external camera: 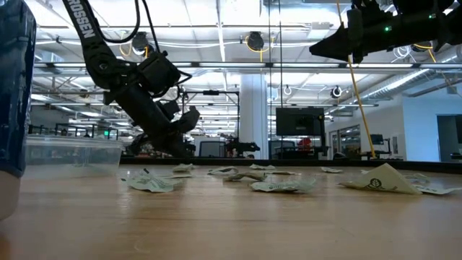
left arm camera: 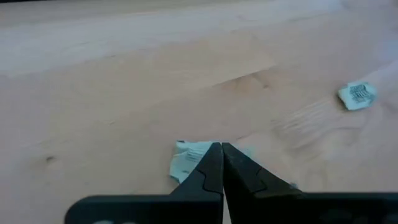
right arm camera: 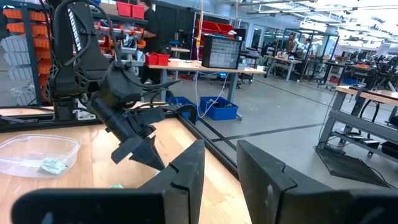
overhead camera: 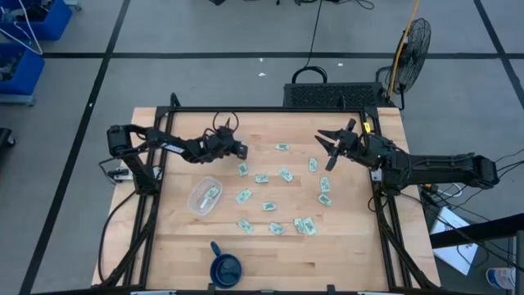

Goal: Pick and place Stevia / Truvia into bins
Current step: Put the stevia packet into the transparent container

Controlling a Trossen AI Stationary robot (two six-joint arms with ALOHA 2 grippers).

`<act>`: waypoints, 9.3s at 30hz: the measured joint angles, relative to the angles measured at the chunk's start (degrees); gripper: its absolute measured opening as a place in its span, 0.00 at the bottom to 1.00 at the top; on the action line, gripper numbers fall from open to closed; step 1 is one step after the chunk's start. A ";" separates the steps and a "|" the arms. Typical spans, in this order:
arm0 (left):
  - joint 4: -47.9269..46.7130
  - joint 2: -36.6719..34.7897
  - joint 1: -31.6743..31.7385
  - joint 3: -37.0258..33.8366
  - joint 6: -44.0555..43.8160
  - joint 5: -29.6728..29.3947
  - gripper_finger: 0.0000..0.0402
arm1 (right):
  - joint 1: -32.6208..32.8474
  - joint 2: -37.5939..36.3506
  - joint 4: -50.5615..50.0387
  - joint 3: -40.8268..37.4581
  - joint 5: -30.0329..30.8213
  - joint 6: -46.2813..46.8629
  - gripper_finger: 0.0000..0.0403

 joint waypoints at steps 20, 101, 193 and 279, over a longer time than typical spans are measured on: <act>-3.96 -0.02 0.10 0.02 2.32 -3.39 0.31 | 0.02 0.01 -0.78 0.00 0.00 0.06 0.21; -37.88 -34.26 -15.15 0.04 11.25 15.57 0.02 | 0.00 0.02 -0.39 0.00 0.17 0.02 0.21; -40.89 -43.93 -39.53 0.13 4.88 -10.02 0.30 | -8.50 35.93 -22.91 5.37 -8.97 24.21 0.22; -28.46 -44.22 -34.81 0.09 15.33 -42.81 0.30 | 9.49 95.05 17.47 67.12 -21.26 11.16 0.30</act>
